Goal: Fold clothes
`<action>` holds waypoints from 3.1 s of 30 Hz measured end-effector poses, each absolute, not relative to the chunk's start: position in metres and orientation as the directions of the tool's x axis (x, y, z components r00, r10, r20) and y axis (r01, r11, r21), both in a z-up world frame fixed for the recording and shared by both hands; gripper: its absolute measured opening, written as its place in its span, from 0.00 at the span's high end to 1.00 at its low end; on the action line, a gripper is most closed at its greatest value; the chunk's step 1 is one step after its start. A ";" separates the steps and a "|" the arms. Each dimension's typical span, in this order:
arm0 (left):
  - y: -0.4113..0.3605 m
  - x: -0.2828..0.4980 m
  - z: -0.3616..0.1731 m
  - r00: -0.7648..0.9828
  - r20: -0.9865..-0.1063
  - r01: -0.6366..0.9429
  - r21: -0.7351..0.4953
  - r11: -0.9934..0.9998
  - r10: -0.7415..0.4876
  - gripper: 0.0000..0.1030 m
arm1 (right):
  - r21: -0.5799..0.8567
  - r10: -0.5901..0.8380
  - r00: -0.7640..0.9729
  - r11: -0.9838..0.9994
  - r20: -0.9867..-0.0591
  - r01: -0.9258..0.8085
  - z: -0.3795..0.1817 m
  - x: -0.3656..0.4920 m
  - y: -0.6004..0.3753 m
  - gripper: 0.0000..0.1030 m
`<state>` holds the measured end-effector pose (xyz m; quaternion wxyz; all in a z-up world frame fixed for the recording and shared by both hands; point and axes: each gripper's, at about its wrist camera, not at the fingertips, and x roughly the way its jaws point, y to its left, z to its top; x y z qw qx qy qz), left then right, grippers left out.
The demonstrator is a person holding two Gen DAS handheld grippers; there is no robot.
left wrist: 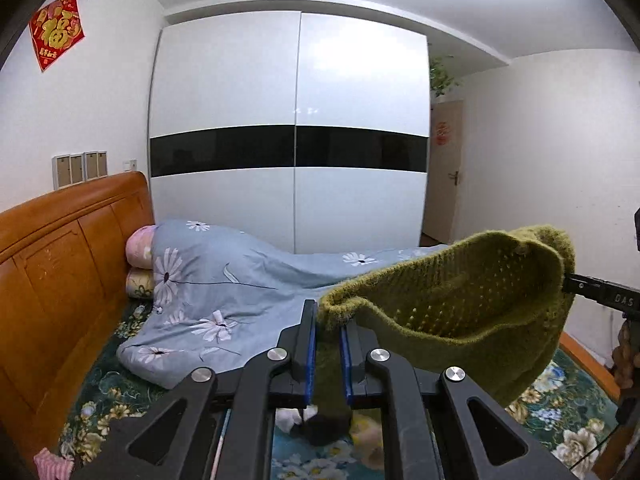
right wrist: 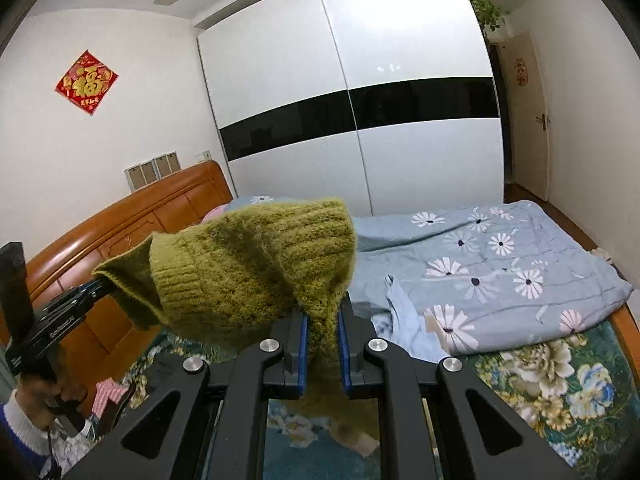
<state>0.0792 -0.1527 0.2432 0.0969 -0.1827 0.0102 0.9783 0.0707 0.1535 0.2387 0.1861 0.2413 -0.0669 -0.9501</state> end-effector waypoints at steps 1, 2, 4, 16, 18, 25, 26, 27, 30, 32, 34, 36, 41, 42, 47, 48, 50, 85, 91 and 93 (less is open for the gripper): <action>-0.154 0.087 0.237 -0.912 -0.362 -0.200 -0.026 -0.980 0.195 0.89 | 0.218 -0.388 -0.808 -0.921 -0.444 0.323 0.235 0.082 0.154 0.87; -0.155 0.095 0.233 -0.908 -0.367 -0.203 -0.034 -0.979 0.201 0.89 | 0.219 -0.390 -0.801 -0.920 -0.453 0.324 0.231 0.094 0.155 0.87; -0.156 0.110 0.228 -0.902 -0.381 -0.208 -0.031 -0.978 0.204 0.89 | 0.221 -0.398 -0.787 -0.917 -0.471 0.332 0.224 0.117 0.154 0.87; -0.121 0.064 0.187 -0.808 -0.553 -0.294 0.076 -0.953 0.205 0.90 | 0.406 -0.423 -0.642 -0.895 -0.640 0.185 0.139 0.111 0.172 0.87; -0.112 0.036 0.148 -0.749 -0.638 -0.309 0.098 -0.946 0.178 0.90 | 0.399 -0.394 -0.583 -0.908 -0.710 0.128 0.097 0.090 0.171 0.87; -0.093 -0.028 0.010 -0.487 -0.872 -0.263 0.093 -0.960 0.049 0.90 | 0.416 -0.363 -0.370 -0.907 -0.855 -0.071 -0.038 0.025 0.170 0.88; -0.092 -0.034 -0.005 -0.450 -0.892 -0.256 0.095 -0.962 0.032 0.90 | 0.410 -0.359 -0.340 -0.908 -0.869 -0.090 -0.053 0.015 0.168 0.88; -0.091 -0.041 -0.018 -0.418 -0.908 -0.248 0.094 -0.964 0.019 0.90 | 0.396 -0.350 -0.314 -0.913 -0.883 -0.098 -0.064 0.006 0.165 0.87; -0.087 -0.063 -0.045 -0.368 -0.930 -0.247 0.111 -0.963 -0.013 0.90 | 0.366 -0.329 -0.261 -0.924 -0.908 -0.108 -0.091 -0.020 0.160 0.87; -0.087 -0.078 -0.055 -0.348 -0.937 -0.246 0.118 -0.962 -0.026 0.90 | 0.352 -0.319 -0.244 -0.930 -0.916 -0.106 -0.102 -0.042 0.158 0.87; -0.088 -0.098 -0.065 -0.324 -0.945 -0.243 0.120 -0.963 -0.036 0.90 | 0.335 -0.306 -0.228 -0.937 -0.924 -0.102 -0.110 -0.063 0.157 0.87; -0.087 -0.116 -0.076 -0.304 -0.952 -0.242 0.123 -0.962 -0.045 0.90 | 0.313 -0.288 -0.205 -0.945 -0.935 -0.098 -0.123 -0.087 0.156 0.87; -0.081 -0.159 -0.116 -0.243 -0.967 -0.267 0.142 -0.953 -0.076 0.90 | 0.272 -0.258 -0.133 -0.958 -0.957 -0.097 -0.162 -0.130 0.154 0.87; -0.079 -0.166 -0.125 -0.228 -0.970 -0.272 0.145 -0.951 -0.083 0.90 | 0.265 -0.253 -0.115 -0.959 -0.960 -0.101 -0.171 -0.136 0.154 0.87; -0.081 -0.192 -0.168 -0.127 -0.987 -0.262 0.133 -0.956 -0.102 0.86 | 0.267 -0.263 -0.049 -0.958 -0.964 -0.109 -0.207 -0.156 0.156 0.84; -0.083 -0.195 -0.175 -0.106 -0.990 -0.260 0.122 -0.958 -0.098 0.83 | 0.270 -0.267 -0.041 -0.957 -0.963 -0.102 -0.211 -0.157 0.157 0.83; -0.088 -0.196 -0.182 -0.084 -0.992 -0.263 0.112 -0.958 -0.093 0.77 | 0.301 -0.299 -0.035 -0.950 -0.954 -0.088 -0.215 -0.158 0.160 0.73; -0.250 -0.032 -0.247 0.074 -0.985 0.188 0.165 -0.968 -0.153 0.90 | 0.308 -0.405 0.122 -0.829 -0.906 -0.466 -0.256 -0.010 0.238 0.47; -0.261 -0.039 -0.254 0.135 -0.983 0.201 0.149 -0.968 -0.124 0.87 | 0.297 -0.386 0.126 -0.847 -0.914 -0.440 -0.258 -0.030 0.227 0.47; -0.253 -0.046 -0.252 0.154 -0.982 0.196 0.142 -0.970 -0.113 0.87 | 0.310 -0.363 0.084 -0.877 -0.928 -0.367 -0.242 -0.056 0.218 0.47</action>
